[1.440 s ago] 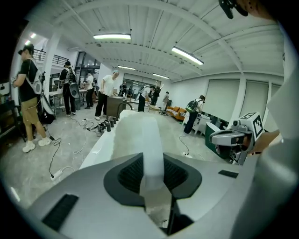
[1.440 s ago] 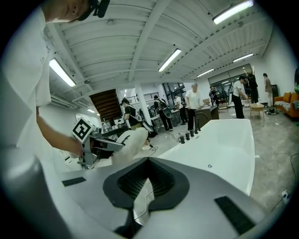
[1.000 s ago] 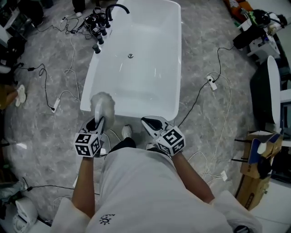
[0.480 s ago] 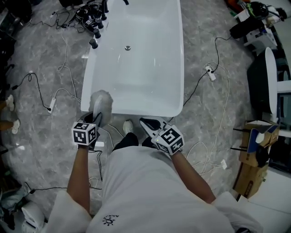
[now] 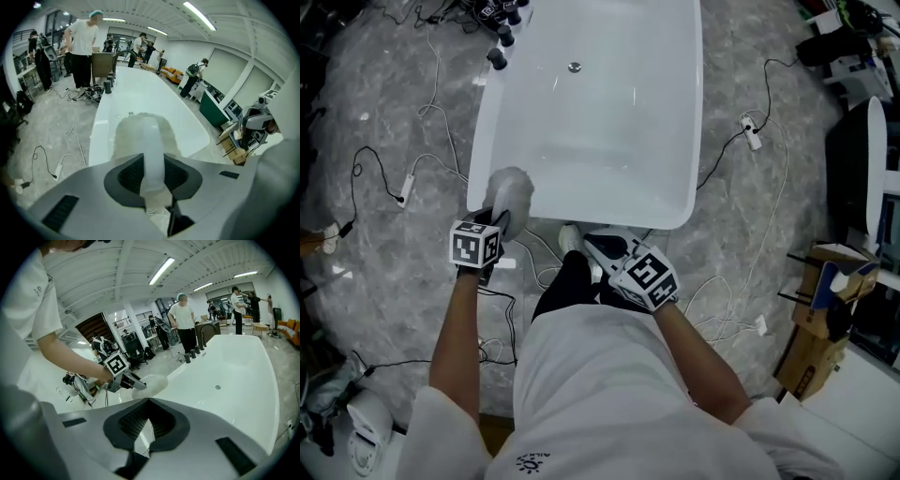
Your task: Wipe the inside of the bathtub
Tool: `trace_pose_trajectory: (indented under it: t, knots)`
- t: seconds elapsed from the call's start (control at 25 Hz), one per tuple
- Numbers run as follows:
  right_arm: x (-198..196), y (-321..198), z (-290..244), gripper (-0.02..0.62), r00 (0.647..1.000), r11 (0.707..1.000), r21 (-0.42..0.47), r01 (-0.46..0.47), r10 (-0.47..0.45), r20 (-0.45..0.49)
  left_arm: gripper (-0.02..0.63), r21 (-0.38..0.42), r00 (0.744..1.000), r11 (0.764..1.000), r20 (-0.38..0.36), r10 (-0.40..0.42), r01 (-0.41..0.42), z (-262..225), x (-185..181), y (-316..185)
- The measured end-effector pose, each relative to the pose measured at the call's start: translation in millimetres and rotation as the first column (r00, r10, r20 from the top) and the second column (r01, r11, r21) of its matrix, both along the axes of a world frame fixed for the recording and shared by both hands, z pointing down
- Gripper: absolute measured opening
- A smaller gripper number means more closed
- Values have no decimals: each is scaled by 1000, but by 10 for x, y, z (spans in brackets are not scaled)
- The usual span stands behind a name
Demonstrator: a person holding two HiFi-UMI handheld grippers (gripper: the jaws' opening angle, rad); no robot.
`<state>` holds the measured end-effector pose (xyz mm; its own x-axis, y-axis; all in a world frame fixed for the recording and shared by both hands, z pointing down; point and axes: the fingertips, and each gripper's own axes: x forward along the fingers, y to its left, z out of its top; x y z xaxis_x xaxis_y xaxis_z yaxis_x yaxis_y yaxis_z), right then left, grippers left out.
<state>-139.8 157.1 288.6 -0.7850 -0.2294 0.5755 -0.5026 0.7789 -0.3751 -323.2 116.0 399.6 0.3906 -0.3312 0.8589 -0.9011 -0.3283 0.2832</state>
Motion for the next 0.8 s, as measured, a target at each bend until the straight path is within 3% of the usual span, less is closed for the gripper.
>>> trace_pose_trajectory:
  t: [0.2,0.44,0.8]
  knots:
    - [-65,-94,301,9,1000,999,-53,5,-4,19,98,-106,998,993,40,53,-48,345,-93,-106]
    - [21,-243,574,9,997,993,-106,-60,65,43,98,-220,985,968,100,143,-118,792,-185,-181]
    - [189,-245,881,9,991,983,-155,-103,114,66,100,-288,977,951,142,157,-111,1170,-170,-128]
